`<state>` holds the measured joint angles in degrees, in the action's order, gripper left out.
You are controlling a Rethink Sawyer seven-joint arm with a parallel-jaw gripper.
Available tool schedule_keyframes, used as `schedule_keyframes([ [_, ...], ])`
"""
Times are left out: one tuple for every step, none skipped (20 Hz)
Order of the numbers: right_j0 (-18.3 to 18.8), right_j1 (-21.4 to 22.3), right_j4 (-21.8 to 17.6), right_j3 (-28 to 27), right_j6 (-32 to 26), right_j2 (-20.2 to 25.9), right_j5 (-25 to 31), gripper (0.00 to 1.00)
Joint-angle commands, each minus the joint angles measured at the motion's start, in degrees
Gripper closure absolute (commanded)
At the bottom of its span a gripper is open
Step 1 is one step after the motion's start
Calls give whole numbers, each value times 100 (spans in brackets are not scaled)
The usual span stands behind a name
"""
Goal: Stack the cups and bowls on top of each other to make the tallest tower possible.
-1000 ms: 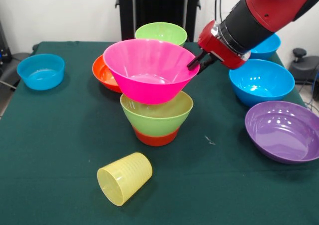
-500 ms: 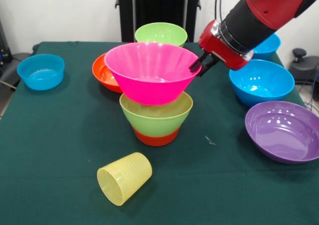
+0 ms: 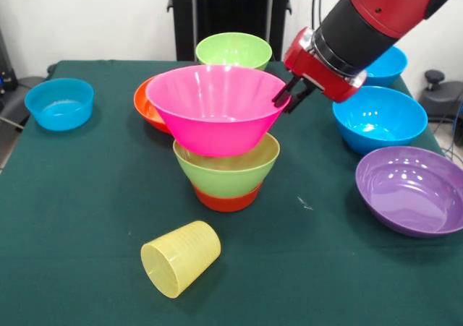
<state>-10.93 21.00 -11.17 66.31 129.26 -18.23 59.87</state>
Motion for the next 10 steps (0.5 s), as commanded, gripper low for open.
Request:
schedule_keyframes([
  [171,-8,119,-269,-166,747,-76,100],
  [186,-13,120,-267,-160,763,-110,100],
  [192,-14,115,-268,-165,771,-115,100],
  [198,-14,109,-269,-170,779,-121,100],
  [190,-18,99,-277,-154,774,-120,100],
  [188,-15,95,-275,-147,778,-113,100],
  [181,2,89,-236,-128,780,-162,100],
  [179,9,87,-219,-120,787,-175,100],
  [176,-6,82,-240,-104,787,-157,100],
  [176,-25,83,-278,-112,791,-76,100],
])
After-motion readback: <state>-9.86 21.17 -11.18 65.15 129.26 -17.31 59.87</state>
